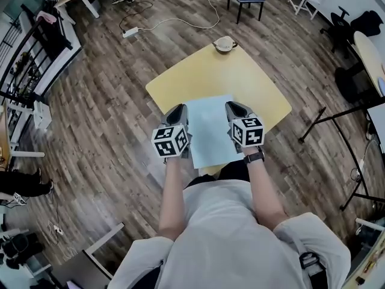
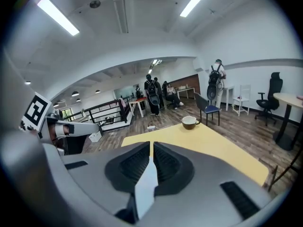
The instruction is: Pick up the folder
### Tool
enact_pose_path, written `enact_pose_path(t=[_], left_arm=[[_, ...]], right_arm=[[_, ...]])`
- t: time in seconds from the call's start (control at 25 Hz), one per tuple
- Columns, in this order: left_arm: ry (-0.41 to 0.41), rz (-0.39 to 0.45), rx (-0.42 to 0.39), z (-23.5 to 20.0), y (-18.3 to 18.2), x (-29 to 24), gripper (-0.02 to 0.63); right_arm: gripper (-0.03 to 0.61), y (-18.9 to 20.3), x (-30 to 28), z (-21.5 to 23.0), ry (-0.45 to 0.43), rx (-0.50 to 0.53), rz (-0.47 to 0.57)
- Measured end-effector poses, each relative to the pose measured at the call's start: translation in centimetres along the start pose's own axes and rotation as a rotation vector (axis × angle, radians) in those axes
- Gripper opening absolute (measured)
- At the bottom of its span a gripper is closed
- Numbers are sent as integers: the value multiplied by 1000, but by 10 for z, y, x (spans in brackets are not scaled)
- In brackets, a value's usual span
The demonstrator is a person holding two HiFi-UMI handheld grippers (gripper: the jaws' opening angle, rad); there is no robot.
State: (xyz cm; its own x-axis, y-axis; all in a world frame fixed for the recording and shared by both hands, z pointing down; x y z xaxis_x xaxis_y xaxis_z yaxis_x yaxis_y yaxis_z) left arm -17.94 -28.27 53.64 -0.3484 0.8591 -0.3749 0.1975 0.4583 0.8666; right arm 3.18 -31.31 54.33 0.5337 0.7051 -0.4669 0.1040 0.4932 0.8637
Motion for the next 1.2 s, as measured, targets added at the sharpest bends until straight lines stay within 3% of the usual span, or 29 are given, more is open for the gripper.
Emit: enact_pose_path(t=[0.24,0.44,0.48,0.56,0.6,0.88,1.2], left_arm=[[-8,-121,22,-16,38,-21,34],[13,-213,103,-27,68,-32,92],[15,-232,114,-29,75,-34,105],[16,-268,128,-34,86,-37,127],[14,-281,136,-37,91,-39,138],[0,-325,243,-47,120,-49,330],[9,-412,256,-50,153,-56,348]], right_arm=[[14,25,-22,29,28,-40,-68],[20,45,-31,46,53,-74,-134],[44,51,-33,47,52,-80,-154],[167,65,-39,49,39,-94,-201],[182,71,-42,48,30,-103,-220],[257,99,-53,56,1,-175,-257],[282,130,-56,71,28,-237,-346]])
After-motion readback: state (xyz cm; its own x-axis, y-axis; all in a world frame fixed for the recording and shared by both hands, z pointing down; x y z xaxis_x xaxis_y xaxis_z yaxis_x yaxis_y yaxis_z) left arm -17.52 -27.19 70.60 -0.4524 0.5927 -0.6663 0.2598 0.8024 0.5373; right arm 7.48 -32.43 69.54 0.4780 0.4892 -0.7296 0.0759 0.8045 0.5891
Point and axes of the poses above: the fingertips, and each gripper's own axes: x backward along the fingers, z to its right, y out of its underside, the point moved 6 cm from there along x, backward along the fingers
